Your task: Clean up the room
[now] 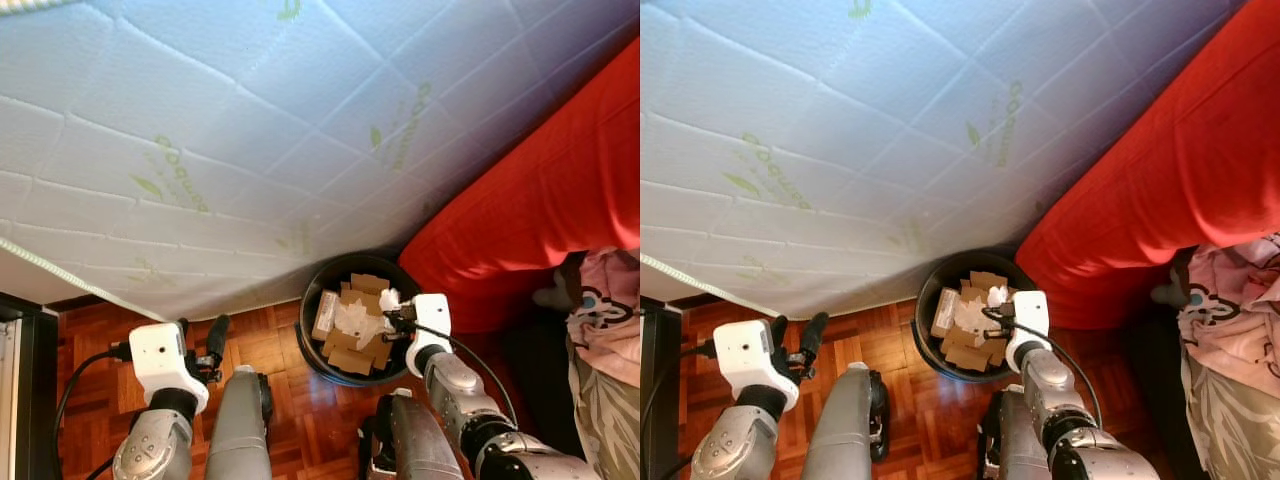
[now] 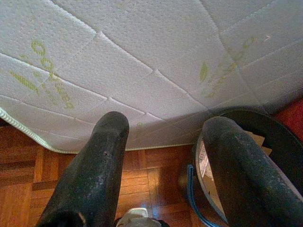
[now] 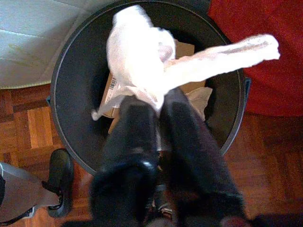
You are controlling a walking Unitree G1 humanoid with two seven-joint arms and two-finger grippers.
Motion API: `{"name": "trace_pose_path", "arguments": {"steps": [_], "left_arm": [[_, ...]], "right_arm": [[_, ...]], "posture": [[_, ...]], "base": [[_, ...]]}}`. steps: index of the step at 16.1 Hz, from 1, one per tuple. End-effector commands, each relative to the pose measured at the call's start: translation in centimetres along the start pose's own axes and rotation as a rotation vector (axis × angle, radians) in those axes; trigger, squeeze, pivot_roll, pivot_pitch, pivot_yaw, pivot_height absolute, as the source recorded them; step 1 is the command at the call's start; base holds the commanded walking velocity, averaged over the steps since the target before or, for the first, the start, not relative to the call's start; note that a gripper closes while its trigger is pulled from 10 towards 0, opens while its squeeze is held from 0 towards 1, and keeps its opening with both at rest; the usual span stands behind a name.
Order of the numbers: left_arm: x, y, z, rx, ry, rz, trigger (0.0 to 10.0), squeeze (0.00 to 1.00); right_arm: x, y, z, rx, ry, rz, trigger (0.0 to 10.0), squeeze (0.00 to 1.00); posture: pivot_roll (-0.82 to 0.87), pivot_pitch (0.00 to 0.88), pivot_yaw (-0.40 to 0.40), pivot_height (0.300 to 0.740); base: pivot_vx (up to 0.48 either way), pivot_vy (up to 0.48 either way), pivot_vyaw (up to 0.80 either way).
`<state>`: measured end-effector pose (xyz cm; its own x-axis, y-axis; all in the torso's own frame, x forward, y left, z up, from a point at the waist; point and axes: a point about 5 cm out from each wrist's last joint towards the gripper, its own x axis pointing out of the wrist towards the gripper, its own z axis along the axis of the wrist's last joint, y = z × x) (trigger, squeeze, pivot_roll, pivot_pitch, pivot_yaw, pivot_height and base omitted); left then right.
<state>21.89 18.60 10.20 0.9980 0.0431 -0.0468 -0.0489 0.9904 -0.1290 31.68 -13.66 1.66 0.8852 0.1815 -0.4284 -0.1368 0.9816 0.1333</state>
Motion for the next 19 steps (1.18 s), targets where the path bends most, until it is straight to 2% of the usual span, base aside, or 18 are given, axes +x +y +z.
{"name": "trace_pose_path", "arguments": {"steps": [1, 6, 13, 17, 19], "left_arm": [[-0.6, 0.3, -0.5, -0.002, 0.031, 0.015, 10.0, 0.00], [-0.6, 0.6, -0.4, -0.001, 0.034, 0.033, 10.0, 0.00], [-0.7, 0.5, -0.4, -0.001, 0.040, 0.035, 10.0, 0.00], [-0.8, 0.5, -0.5, 0.001, 0.042, 0.039, 10.0, 0.00], [-0.9, 0.4, -0.5, 0.001, 0.043, 0.038, 10.0, 0.00]], "right_arm": [[-0.3, 0.1, -1.3, 0.017, 0.047, 0.003, 10.0, 1.00], [-0.1, 0.5, -1.0, -0.006, 0.045, 0.023, 10.0, 1.00], [-0.1, 1.9, -1.3, -0.159, 0.070, 0.132, 10.0, 1.00], [0.1, 3.2, -1.0, -0.297, 0.061, 0.178, 10.0, 1.00], [0.2, 3.3, -1.0, -0.308, 0.060, 0.177, 10.0, 1.00]], "posture": [[0.22, 0.430, -0.026, 0.656], [0.22, 0.432, -0.026, 0.656], [0.22, 0.433, -0.025, 0.656], [0.23, 0.422, -0.030, 0.656], [0.23, 0.422, -0.030, 0.656]], "base": [[0.000, 0.000, 0.00], [0.000, 0.000, 0.00], [0.000, 0.000, 0.00], [0.000, 0.000, 0.00], [0.000, 0.000, 0.00]]}}
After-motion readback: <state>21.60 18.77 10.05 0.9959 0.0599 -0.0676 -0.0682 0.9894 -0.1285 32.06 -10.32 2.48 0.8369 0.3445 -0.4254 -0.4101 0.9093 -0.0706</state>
